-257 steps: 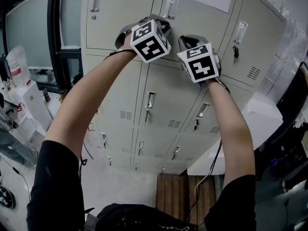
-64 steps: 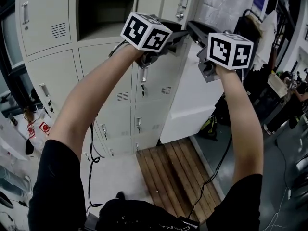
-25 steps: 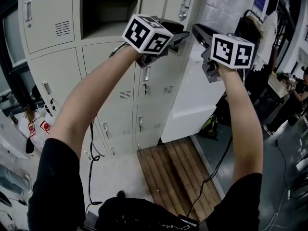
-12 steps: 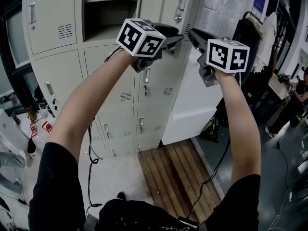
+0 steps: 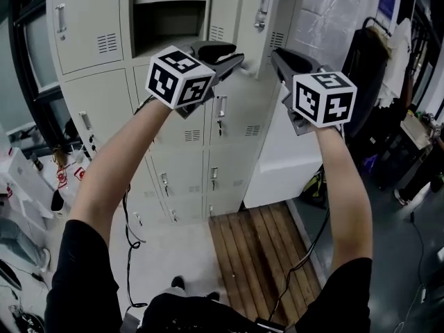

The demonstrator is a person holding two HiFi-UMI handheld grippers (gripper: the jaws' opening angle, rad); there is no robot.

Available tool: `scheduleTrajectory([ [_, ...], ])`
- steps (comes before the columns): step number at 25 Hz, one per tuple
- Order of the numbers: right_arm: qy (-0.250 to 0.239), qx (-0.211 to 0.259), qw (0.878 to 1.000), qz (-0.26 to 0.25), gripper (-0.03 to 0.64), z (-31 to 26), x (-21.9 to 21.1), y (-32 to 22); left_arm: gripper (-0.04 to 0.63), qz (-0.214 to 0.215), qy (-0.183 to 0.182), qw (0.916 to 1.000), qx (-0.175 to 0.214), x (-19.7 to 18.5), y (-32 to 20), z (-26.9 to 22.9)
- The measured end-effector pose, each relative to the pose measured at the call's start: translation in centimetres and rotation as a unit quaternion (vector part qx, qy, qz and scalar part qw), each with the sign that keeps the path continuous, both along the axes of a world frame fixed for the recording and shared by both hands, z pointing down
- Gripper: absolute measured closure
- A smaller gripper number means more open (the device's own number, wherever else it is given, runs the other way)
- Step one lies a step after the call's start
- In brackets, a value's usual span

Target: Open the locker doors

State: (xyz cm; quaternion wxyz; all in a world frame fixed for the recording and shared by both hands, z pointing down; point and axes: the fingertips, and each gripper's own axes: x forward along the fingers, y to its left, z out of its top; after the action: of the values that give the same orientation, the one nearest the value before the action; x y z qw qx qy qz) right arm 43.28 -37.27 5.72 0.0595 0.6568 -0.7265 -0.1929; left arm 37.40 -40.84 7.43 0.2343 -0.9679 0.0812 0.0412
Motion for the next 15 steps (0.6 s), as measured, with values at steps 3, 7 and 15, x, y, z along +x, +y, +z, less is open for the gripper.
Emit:
scheduleTrajectory([
  [3,0.029,0.010,1.000,0.002,0.560,1.1,-1.8,0.6,0.533,-0.049,-0.003,0.9981,0.037,-2.2,-0.1,1.4],
  [7,0.100,0.006,0.995,0.007,0.560,4.0,-5.3,1.8,0.563,-0.086,-0.014,0.9931,0.079,-5.7,0.7,3.7],
  [15,0.111,0.014,0.994,0.001,0.560,6.8,-12.0,4.7,0.575,-0.101,-0.025,0.9894,0.102,-14.3,4.5,7.8],
])
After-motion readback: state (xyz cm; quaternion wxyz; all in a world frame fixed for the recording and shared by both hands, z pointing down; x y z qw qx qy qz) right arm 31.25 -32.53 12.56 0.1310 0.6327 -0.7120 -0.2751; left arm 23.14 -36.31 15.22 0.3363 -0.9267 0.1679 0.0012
